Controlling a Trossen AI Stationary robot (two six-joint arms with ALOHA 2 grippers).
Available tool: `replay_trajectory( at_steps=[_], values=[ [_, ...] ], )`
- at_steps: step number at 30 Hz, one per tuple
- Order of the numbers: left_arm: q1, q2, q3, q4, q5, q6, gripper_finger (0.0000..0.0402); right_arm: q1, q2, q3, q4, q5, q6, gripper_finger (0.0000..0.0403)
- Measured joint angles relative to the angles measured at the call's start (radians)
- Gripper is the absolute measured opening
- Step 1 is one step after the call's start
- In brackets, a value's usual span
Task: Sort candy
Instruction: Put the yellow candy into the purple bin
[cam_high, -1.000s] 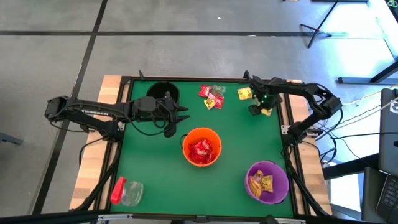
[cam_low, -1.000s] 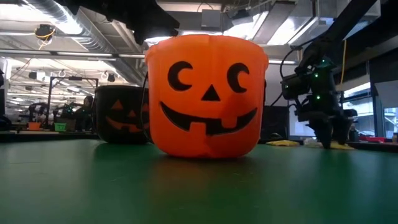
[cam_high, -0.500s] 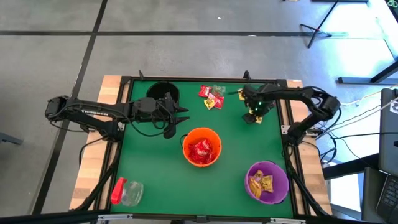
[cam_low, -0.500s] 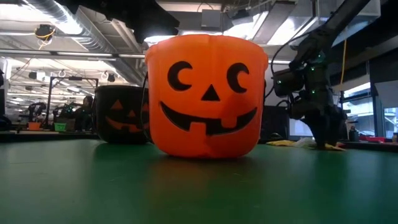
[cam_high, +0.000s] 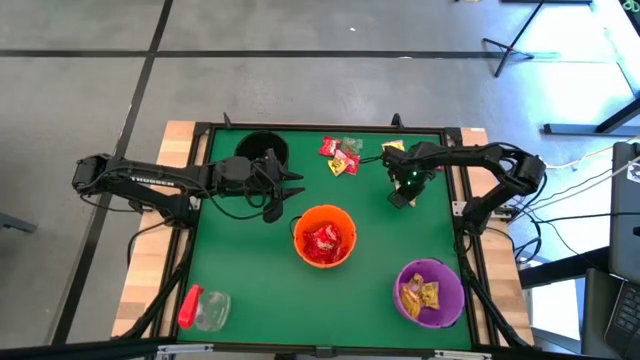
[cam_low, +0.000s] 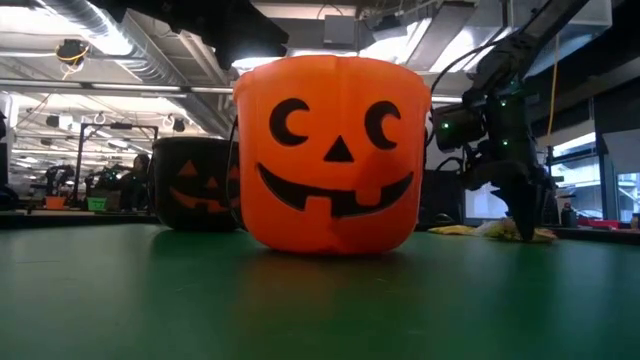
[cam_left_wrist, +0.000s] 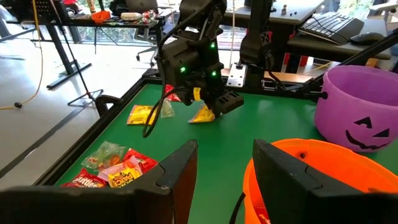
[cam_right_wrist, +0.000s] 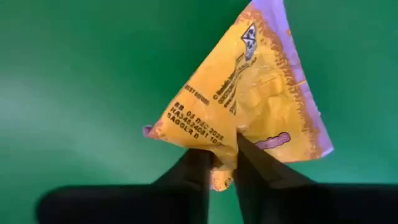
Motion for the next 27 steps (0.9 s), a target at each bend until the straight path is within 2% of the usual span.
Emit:
replay_trajectory(
  at_steps=[4,9,13,17,21,27],
  values=[
    [0.000,0.000,0.000,-0.003,0.000,-0.020,0.0149,0.000,-0.021,0.032,-0.048,-0.031,0.007,0.0007],
    [0.000,0.000,0.000,-0.051,-0.006,-0.019,0.0149,0.017,-0.117,0.078,-0.112,-0.075,0.040,0.0019],
    [0.000,0.000,0.000,-0.056,-0.008,-0.019,0.0149,0.095,-0.251,0.104,-0.184,-0.091,0.079,0.0018],
    [0.000,0.000,0.000,-0.055,-0.008,-0.019,0.0149,0.238,-0.418,0.108,-0.201,-0.145,0.145,0.0007],
    [0.001,0.000,0.000,-0.055,-0.008,-0.019,0.0149,0.431,-0.563,0.108,-0.191,-0.155,0.316,0.0004],
    [0.001,0.000,0.000,-0.053,-0.008,-0.027,0.0149,0.769,-0.681,0.108,-0.065,-0.131,0.562,0.0008]
  ],
)
